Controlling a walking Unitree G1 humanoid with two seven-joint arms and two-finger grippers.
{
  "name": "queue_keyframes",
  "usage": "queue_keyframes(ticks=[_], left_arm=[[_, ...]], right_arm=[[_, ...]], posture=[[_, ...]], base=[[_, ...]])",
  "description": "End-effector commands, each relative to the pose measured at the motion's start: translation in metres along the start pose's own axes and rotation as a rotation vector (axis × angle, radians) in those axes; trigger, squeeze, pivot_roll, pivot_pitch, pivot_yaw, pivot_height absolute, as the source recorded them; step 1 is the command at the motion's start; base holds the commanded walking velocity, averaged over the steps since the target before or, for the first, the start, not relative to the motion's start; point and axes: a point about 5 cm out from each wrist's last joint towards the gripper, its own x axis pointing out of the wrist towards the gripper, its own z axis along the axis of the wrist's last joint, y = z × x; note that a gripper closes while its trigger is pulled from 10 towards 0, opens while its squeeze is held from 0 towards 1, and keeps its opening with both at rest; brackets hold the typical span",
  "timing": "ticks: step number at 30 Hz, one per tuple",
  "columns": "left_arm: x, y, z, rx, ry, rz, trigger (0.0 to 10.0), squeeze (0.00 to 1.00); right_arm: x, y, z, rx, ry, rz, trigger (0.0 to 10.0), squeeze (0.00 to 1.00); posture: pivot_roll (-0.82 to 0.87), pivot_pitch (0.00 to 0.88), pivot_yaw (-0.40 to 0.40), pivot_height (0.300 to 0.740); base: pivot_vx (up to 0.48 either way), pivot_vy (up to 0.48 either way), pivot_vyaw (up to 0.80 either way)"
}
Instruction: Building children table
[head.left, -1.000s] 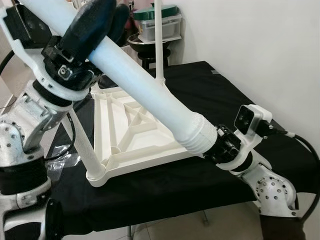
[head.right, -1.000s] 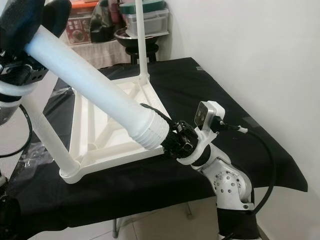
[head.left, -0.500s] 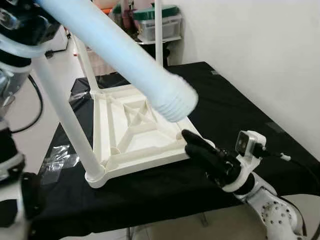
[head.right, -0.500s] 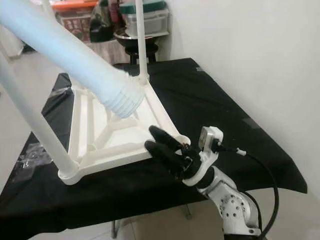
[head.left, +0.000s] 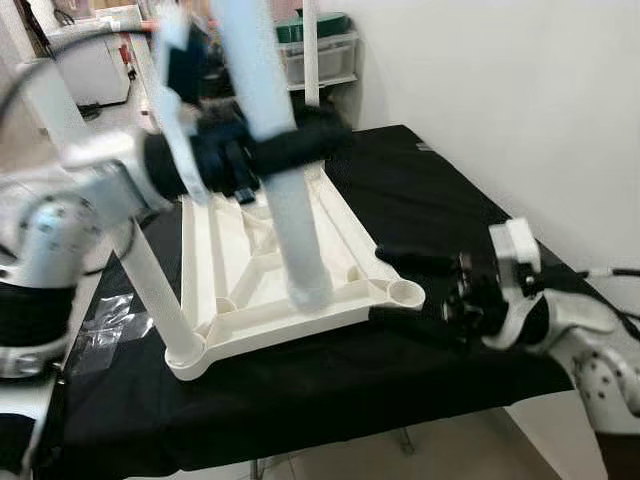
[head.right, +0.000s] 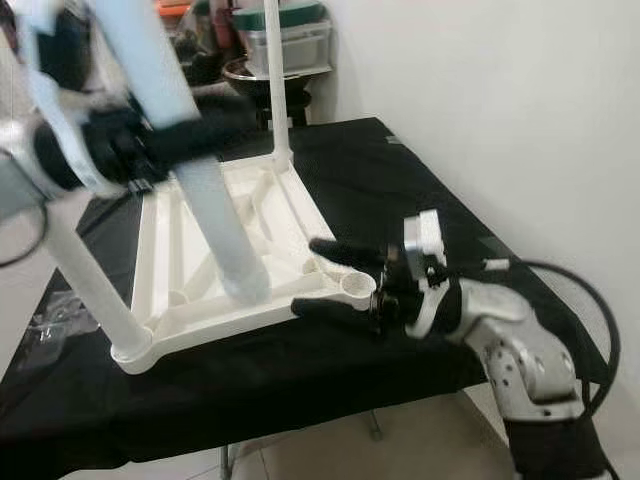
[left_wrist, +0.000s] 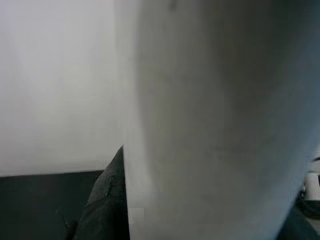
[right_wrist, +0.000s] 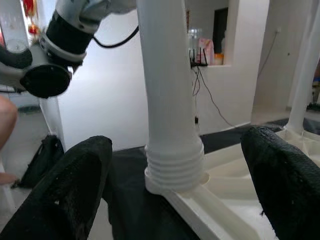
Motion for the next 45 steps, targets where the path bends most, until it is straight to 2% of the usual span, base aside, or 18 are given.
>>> queue_keyframes(ticks=[1,2,3,4,5,6,7,10,12,17,21,26,27,28,29,30,45], left_arm=[[0.004,-0.003,-0.002,0.017,0.004,-0.042,0.0,0.00],[0.004,-0.003,-0.002,0.017,0.004,-0.042,0.0,0.00],[0.009,-0.005,-0.006,0.023,0.008,-0.083,0.0,0.00],[0.010,-0.005,-0.007,0.024,0.008,-0.093,0.0,0.00],[0.010,-0.005,-0.007,0.024,0.008,-0.093,0.0,0.00],[0.012,-0.006,-0.008,0.030,0.010,-0.102,0.0,0.00],[0.012,-0.006,-0.008,0.030,0.010,-0.102,0.0,0.00],[0.013,-0.007,-0.013,0.043,0.022,-0.118,0.0,0.00],[0.013,-0.007,-0.013,0.043,0.022,-0.118,0.0,0.00],[0.014,-0.007,-0.020,0.052,0.034,-0.133,0.0,0.00],[0.016,-0.007,-0.022,0.056,0.036,-0.137,0.0,0.00],[0.019,-0.007,-0.024,0.059,0.020,-0.145,0.0,0.00],[0.019,-0.006,-0.024,0.062,0.017,-0.145,0.0,0.00],[0.020,-0.006,-0.024,0.063,0.016,-0.144,0.0,0.00],[0.020,-0.006,-0.024,0.064,0.014,-0.144,0.0,0.00],[0.020,-0.006,-0.023,0.066,0.010,-0.144,0.0,0.00],[0.022,-0.005,-0.018,0.074,-0.011,-0.145,0.0,0.00]], right_arm=[[0.016,0.004,-0.001,-0.028,0.035,0.073,10.0,0.84],[0.016,0.004,-0.001,-0.028,0.035,0.073,10.0,0.84],[0.041,0.005,-0.003,-0.053,0.066,0.127,10.0,0.00],[0.048,0.004,-0.004,-0.059,0.073,0.136,10.0,0.00],[0.048,0.004,-0.004,-0.059,0.073,0.136,10.0,0.00],[0.058,0.003,-0.004,-0.061,0.082,0.133,10.0,0.00],[0.058,0.003,-0.004,-0.061,0.082,0.133,10.0,0.00],[0.078,0.001,-0.004,-0.069,0.099,0.127,10.0,0.00],[0.078,0.001,-0.004,-0.069,0.099,0.127,10.0,0.00],[0.099,0.002,0.001,-0.063,0.076,0.125,10.0,0.00],[0.106,0.003,0.002,-0.043,0.067,0.116,10.0,0.00],[0.120,0.000,-0.003,-0.024,0.056,0.050,10.0,0.00],[0.121,0.002,-0.005,-0.024,0.061,0.058,4.2,0.00],[0.122,0.004,-0.006,-0.025,0.066,0.064,2.5,0.00],[0.123,0.005,-0.007,-0.026,0.069,0.067,2.5,0.00],[0.125,0.006,-0.009,-0.030,0.077,0.064,0.0,0.00],[0.133,0.004,-0.016,-0.046,0.104,0.028,0.0,0.00]], posture=[[-0.05,0.035,0.046,0.740],[-0.05,0.035,0.046,0.740],[-0.05,0.035,0.043,0.740],[-0.05,0.035,0.043,0.740],[-0.05,0.035,0.043,0.740],[-0.05,0.035,0.045,0.740],[-0.05,0.035,0.045,0.740],[-0.05,0.035,0.045,0.740],[-0.05,0.035,0.045,0.740],[-0.06,0.038,0.042,0.740],[-0.06,0.038,0.040,0.740],[-0.06,0.038,0.038,0.740],[-0.07,0.037,0.038,0.740],[-0.07,0.037,0.038,0.740],[-0.07,0.037,0.038,0.740],[-0.07,0.037,0.038,0.740],[-0.06,0.032,0.035,0.740]], base=[[0.000,0.000,0.00],[0.000,0.000,0.00],[0.000,0.000,0.00],[0.000,0.000,0.00],[0.000,0.000,0.00],[0.000,0.000,0.00],[0.000,0.000,0.00],[0.000,0.000,0.00],[0.000,0.000,0.00],[0.000,0.000,0.00],[0.000,0.000,0.00],[0.000,0.000,0.00],[0.000,0.000,0.00],[0.000,0.000,0.00],[0.000,0.000,0.00],[0.000,0.000,0.00],[0.000,0.000,0.00]])
